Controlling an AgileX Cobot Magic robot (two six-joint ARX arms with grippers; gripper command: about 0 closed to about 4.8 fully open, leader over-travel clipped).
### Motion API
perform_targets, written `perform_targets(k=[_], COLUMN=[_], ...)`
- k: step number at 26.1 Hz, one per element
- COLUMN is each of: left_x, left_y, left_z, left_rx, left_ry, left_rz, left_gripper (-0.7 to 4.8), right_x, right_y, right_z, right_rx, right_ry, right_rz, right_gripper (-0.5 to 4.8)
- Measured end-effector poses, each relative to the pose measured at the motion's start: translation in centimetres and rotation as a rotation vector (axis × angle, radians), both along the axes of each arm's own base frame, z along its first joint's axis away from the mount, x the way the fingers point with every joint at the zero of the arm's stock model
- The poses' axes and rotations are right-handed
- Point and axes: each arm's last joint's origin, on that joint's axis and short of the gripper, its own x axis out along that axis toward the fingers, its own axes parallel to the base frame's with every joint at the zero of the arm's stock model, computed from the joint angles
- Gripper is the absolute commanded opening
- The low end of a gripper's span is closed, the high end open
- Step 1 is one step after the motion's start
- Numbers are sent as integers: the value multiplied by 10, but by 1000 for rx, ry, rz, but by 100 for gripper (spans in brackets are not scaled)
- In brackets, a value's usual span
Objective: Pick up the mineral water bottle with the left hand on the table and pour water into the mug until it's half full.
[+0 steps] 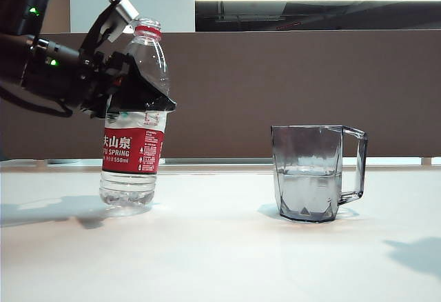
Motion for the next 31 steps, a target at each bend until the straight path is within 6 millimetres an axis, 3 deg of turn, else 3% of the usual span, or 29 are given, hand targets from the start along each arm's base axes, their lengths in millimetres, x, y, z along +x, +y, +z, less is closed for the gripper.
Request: perform_targets(k=[31], left_x=[-5], left_y=[2], left_z=[-6], left_rx=[5], left_ry=[-27], left_rz=[-6], left_gripper=[215], right_x=[-1], right_y=[-1], right_z=[-3], right_rx=[-15], right_ry=[26], right_rz=[0], right_gripper=[-2])
